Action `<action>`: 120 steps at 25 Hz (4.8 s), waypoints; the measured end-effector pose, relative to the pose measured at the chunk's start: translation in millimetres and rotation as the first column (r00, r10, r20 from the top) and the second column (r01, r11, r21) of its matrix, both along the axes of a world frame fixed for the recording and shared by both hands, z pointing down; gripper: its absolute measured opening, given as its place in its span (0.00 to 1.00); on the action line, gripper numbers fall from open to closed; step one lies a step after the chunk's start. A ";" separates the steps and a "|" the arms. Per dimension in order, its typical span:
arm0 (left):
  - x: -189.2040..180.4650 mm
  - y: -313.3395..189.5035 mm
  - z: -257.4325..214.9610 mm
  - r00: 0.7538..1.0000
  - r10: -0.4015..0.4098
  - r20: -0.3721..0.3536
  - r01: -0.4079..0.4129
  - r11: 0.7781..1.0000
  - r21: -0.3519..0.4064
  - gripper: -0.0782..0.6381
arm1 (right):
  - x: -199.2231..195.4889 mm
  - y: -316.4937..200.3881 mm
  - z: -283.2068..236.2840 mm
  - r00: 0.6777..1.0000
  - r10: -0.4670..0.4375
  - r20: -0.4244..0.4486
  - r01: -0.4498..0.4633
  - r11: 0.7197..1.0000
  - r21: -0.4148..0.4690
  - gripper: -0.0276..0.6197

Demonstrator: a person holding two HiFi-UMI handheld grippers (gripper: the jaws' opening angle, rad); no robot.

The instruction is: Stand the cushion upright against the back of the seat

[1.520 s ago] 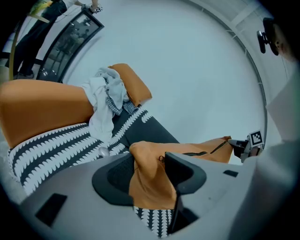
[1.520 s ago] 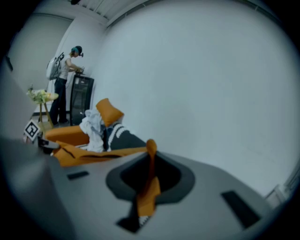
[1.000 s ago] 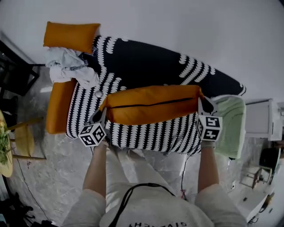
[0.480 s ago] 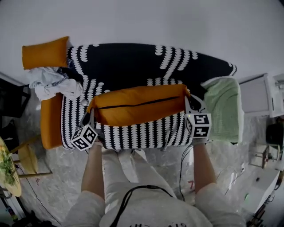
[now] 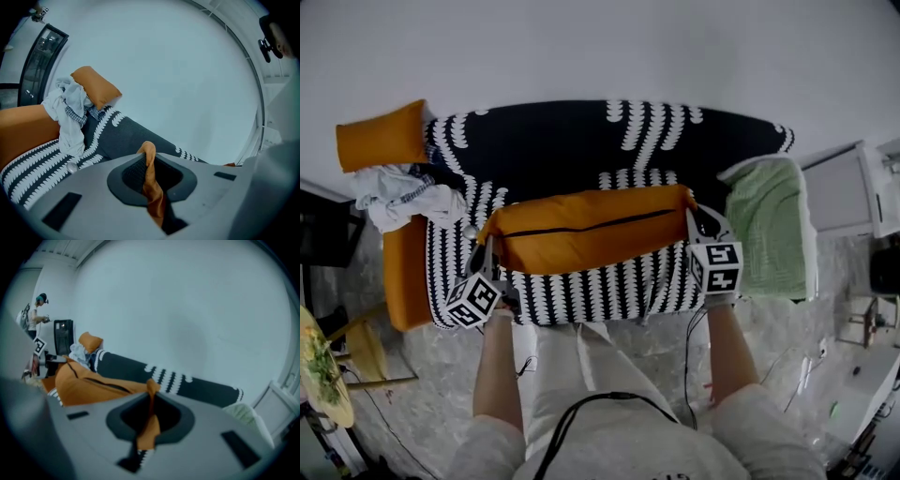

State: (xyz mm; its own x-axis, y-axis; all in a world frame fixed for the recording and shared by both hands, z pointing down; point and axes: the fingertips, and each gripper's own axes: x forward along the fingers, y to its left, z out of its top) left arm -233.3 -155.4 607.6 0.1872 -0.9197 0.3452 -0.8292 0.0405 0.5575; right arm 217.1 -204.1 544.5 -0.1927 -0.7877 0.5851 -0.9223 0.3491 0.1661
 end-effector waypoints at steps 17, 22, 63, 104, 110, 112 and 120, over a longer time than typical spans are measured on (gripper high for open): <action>34.4 -78.9 -33.2 0.989 0.137 -0.049 -0.135 0.990 0.046 0.18 | 40.8 -52.0 -7.5 0.986 0.161 0.039 -0.162 0.987 0.008 0.11; 44.6 -102.1 -32.7 0.982 0.177 -0.062 -0.174 0.983 0.049 0.18 | 51.2 -65.3 -10.9 0.977 0.209 0.038 -0.210 0.977 0.021 0.11; 254.2 -192.9 9.8 0.993 0.117 -0.005 -0.117 0.988 -0.101 0.18 | 266.2 -186.0 50.3 0.979 0.191 0.066 -0.182 0.976 -0.116 0.11; 242.5 -246.9 38.7 0.967 0.129 0.219 -0.127 0.992 -0.022 0.21 | 262.9 -237.7 73.9 0.904 0.257 0.341 -0.251 0.966 -0.060 0.12; 236.0 -244.8 29.4 0.969 0.105 0.223 -0.109 0.994 0.008 0.34 | 274.7 -234.6 69.4 0.875 0.297 0.382 -0.302 0.952 -0.049 0.28; 234.8 -242.5 26.9 0.969 0.105 0.225 -0.112 0.994 0.016 0.36 | 276.3 -233.8 66.4 0.862 0.293 0.413 -0.299 0.953 -0.051 0.35; 237.5 -222.3 21.1 0.971 0.102 0.215 -0.113 0.993 0.037 0.37 | 273.8 -216.1 59.3 0.855 0.278 0.437 -0.300 0.954 -0.020 0.41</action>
State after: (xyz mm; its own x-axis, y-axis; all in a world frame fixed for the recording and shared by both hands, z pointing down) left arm 4.2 -377.6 628.7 0.2127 -0.9150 0.3428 -0.9270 -0.0781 0.3669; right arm 490.9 -420.2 603.8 -0.1755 -0.8715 0.4580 -0.9638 0.0573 -0.2604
